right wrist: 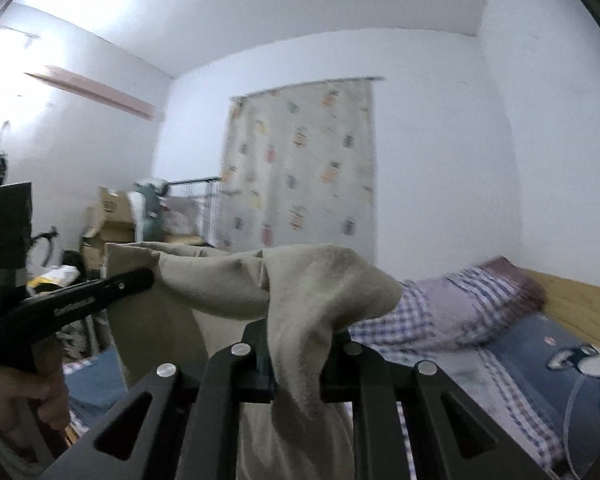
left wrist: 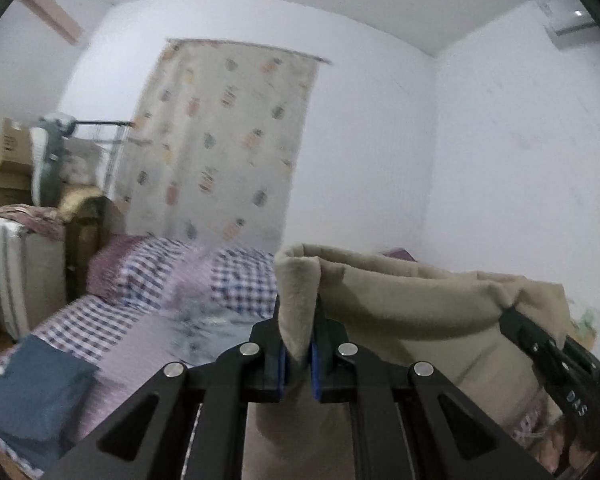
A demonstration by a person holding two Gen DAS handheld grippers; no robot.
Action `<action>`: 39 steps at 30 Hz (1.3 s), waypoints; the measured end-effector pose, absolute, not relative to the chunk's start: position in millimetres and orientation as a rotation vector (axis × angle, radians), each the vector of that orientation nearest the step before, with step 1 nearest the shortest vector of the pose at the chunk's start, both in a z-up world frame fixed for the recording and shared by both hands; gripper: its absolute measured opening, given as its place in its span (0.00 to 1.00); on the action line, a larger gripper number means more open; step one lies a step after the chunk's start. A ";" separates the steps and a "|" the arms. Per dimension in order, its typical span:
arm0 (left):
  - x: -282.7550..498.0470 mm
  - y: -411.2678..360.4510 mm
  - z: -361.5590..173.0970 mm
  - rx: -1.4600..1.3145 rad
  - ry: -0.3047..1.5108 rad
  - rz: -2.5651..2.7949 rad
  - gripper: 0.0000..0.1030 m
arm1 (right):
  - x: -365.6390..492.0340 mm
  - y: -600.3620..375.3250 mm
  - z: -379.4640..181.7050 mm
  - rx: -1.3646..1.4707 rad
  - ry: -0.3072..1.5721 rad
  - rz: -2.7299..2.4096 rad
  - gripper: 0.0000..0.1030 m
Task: Fold clothes
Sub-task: 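Lift the folded khaki garment off the bed with both grippers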
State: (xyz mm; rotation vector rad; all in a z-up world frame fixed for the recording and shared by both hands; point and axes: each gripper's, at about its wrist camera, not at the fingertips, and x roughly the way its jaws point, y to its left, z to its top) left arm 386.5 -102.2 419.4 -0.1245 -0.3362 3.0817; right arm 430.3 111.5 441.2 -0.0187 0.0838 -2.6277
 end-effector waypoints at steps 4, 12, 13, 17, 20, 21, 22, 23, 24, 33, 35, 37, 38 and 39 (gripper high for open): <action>410.5 -166.1 445.8 -0.056 -0.386 3.173 0.08 | 439.5 52.0 463.0 -0.050 0.069 -2.494 0.13; 465.2 -304.0 481.1 -0.006 -0.415 3.296 0.08 | 452.9 -79.9 480.4 -0.067 0.038 -2.253 0.13; 469.1 -323.0 481.9 -0.014 -0.410 3.326 0.08 | 452.8 -95.7 478.7 -0.056 0.032 -2.226 0.13; 481.5 -390.5 472.6 -0.098 -0.412 3.453 0.08 | 453.2 -162.4 462.5 0.008 0.031 -2.130 0.13; 472.4 -434.9 449.4 -0.192 -0.428 3.531 0.08 | 450.9 -212.5 441.2 0.071 0.038 -2.069 0.13; 472.0 -448.5 441.3 -0.221 -0.432 3.558 0.08 | 448.8 -228.2 432.8 0.091 0.044 -2.054 0.13; 471.1 -458.4 434.3 -0.243 -0.436 3.576 0.08 | 446.8 -243.9 424.4 0.111 0.049 -2.039 0.13; 471.8 -470.1 420.9 -0.271 -0.450 3.596 0.08 | 444.7 -259.6 416.0 0.130 0.054 -2.024 0.13; 472.1 -482.8 411.3 -0.291 -0.472 3.608 0.08 | 442.0 -274.3 406.6 0.153 0.058 -2.010 0.13; 418.2 -592.3 320.2 -0.508 -0.688 3.647 0.08 | 364.7 -398.1 316.6 0.405 0.055 -1.973 0.13; 390.0 -609.4 300.7 -0.568 -0.724 3.632 0.07 | 332.6 -416.4 297.9 0.459 0.058 -1.980 0.13; 354.1 -630.8 280.4 -0.634 -0.728 3.616 0.08 | 297.2 -427.7 281.2 0.508 0.066 -1.995 0.13; 337.2 -639.4 271.4 -0.664 -0.726 3.609 0.08 | 277.6 -434.8 273.5 0.535 0.072 -2.002 0.13; 318.0 -648.0 263.4 -0.698 -0.724 3.596 0.08 | 258.1 -441.9 265.8 0.563 0.079 -2.010 0.13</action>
